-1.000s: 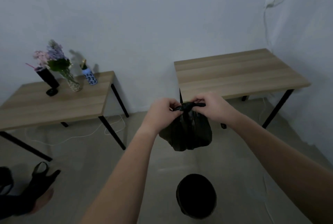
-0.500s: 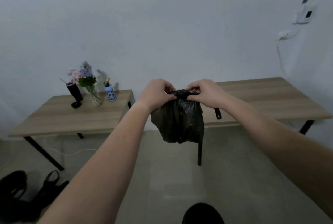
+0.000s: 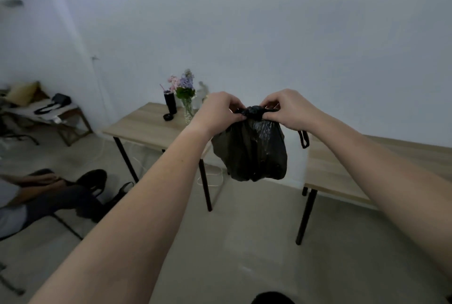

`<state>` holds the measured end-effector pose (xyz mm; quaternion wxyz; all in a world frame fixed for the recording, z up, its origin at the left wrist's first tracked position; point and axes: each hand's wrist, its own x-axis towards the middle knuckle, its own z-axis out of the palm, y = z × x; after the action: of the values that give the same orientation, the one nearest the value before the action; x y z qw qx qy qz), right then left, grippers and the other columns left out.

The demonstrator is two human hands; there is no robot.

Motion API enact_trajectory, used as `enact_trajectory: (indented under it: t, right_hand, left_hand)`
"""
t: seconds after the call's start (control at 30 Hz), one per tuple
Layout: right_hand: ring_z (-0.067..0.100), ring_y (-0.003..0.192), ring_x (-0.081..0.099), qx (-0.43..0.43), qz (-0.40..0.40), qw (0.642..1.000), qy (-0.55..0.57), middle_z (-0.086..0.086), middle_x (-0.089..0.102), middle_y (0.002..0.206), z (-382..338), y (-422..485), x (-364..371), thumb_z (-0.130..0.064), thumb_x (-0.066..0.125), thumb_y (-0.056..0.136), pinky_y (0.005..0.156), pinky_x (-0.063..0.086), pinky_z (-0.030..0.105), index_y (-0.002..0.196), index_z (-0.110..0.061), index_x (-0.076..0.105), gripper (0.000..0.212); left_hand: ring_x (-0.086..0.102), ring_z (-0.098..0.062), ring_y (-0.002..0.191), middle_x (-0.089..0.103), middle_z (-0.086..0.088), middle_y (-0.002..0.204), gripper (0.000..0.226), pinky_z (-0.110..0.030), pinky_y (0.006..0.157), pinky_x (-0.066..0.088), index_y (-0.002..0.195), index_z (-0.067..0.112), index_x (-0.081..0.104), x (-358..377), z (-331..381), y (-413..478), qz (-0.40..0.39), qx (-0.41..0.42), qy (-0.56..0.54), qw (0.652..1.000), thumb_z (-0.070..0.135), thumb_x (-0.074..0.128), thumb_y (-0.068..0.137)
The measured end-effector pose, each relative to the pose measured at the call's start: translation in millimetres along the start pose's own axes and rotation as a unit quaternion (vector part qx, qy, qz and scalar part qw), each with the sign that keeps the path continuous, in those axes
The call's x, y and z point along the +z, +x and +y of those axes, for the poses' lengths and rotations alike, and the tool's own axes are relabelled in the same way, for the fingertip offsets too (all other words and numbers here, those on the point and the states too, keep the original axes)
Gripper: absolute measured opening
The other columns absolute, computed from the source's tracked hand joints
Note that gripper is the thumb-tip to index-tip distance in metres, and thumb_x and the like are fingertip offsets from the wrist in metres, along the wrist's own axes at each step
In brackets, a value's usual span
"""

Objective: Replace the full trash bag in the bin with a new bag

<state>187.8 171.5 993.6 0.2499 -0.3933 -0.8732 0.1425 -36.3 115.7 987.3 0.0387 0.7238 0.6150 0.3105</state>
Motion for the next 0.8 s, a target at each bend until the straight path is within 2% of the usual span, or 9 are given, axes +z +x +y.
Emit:
enact_trajectory:
  t: [0.17, 0.27, 0.4, 0.5, 0.6, 0.73, 0.8]
  right_hand:
    - [0.016, 0.091, 0.069, -0.033, -0.018, 0.999, 0.017, -0.005, 0.075, 0.091, -34.3, 27.5, 24.7, -0.017, 0.078, 0.084, 0.084, 0.053, 0.031, 0.102, -0.022, 0.079, 0.019]
    - [0.017, 0.09, 0.07, -0.051, -0.031, 0.998, 0.031, -0.003, 0.077, 0.092, -61.3, 47.0, 44.9, -0.019, 0.079, 0.084, 0.085, 0.054, 0.034, 0.101, -0.022, 0.08, 0.017]
    - [0.016, 0.091, 0.069, -0.08, -0.051, 0.994, 0.049, -0.004, 0.076, 0.093, -103.3, 72.3, 79.1, -0.02, 0.079, 0.084, 0.083, 0.053, 0.033, 0.102, -0.022, 0.08, 0.018]
    - [0.014, 0.091, 0.068, -0.103, -0.066, 0.99, 0.063, -0.007, 0.074, 0.092, -142.8, 89.2, 107.3, -0.02, 0.08, 0.084, 0.079, 0.047, 0.027, 0.101, -0.026, 0.079, 0.018]
    - [0.01, 0.091, 0.067, -0.128, -0.081, 0.986, 0.07, -0.009, 0.073, 0.094, -186.2, 103.7, 134.9, -0.02, 0.079, 0.085, 0.08, 0.048, 0.026, 0.104, -0.026, 0.079, 0.02]
    - [0.003, 0.084, 0.065, -0.166, -0.096, 0.979, 0.069, -0.011, 0.073, 0.091, -247.6, 120.7, 170.8, -0.022, 0.078, 0.086, 0.071, 0.043, 0.018, 0.106, -0.025, 0.079, 0.02]
    - [-0.004, 0.081, 0.062, -0.18, -0.104, 0.975, 0.077, -0.013, 0.072, 0.087, -277.5, 127.7, 188.0, -0.022, 0.078, 0.085, 0.07, 0.043, 0.018, 0.103, -0.027, 0.079, 0.019]
  left_hand:
    - [0.063, 0.007, 0.073, 0.077, 0.009, 0.086, 0.016, -0.023, 0.074, 0.052, 0.1, 0.022, 0.084, -31.9, -30.5, -21.9, 0.021, -0.019, 0.015, 0.999, 0.027, 0.084, 0.085]
    - [0.065, 0.003, 0.076, 0.077, 0.009, 0.088, 0.013, -0.025, 0.074, 0.052, 0.098, 0.025, 0.084, -59.1, -55.5, -35.7, 0.025, -0.035, 0.034, 0.999, 0.028, 0.084, 0.085]
    - [0.062, 0.008, 0.073, 0.077, 0.009, 0.085, 0.013, -0.027, 0.072, 0.052, 0.096, 0.024, 0.084, -97.9, -93.0, -60.3, 0.026, -0.067, 0.054, 0.996, 0.026, 0.085, 0.083]
    - [0.065, -0.001, 0.074, 0.078, 0.008, 0.085, 0.011, -0.032, 0.077, 0.057, 0.093, 0.024, 0.084, -130.1, -121.2, -87.0, 0.023, -0.097, 0.07, 0.993, 0.026, 0.085, 0.083]
    - [0.067, -0.009, 0.076, 0.08, 0.003, 0.089, 0.013, -0.031, 0.076, 0.055, 0.097, 0.022, 0.084, -162.1, -149.1, -115.6, 0.023, -0.128, 0.074, 0.989, 0.025, 0.084, 0.085]
    - [0.067, -0.012, 0.081, 0.08, 0.0, 0.096, 0.017, -0.03, 0.081, 0.054, 0.103, 0.017, 0.083, -207.3, -183.6, -158.5, 0.037, -0.165, 0.084, 0.982, 0.023, 0.083, 0.087]
    - [0.068, -0.013, 0.083, 0.08, 0.001, 0.095, 0.017, -0.03, 0.083, 0.055, 0.103, 0.016, 0.084, -229.1, -199.9, -180.2, 0.051, -0.178, 0.095, 0.978, 0.022, 0.083, 0.087]
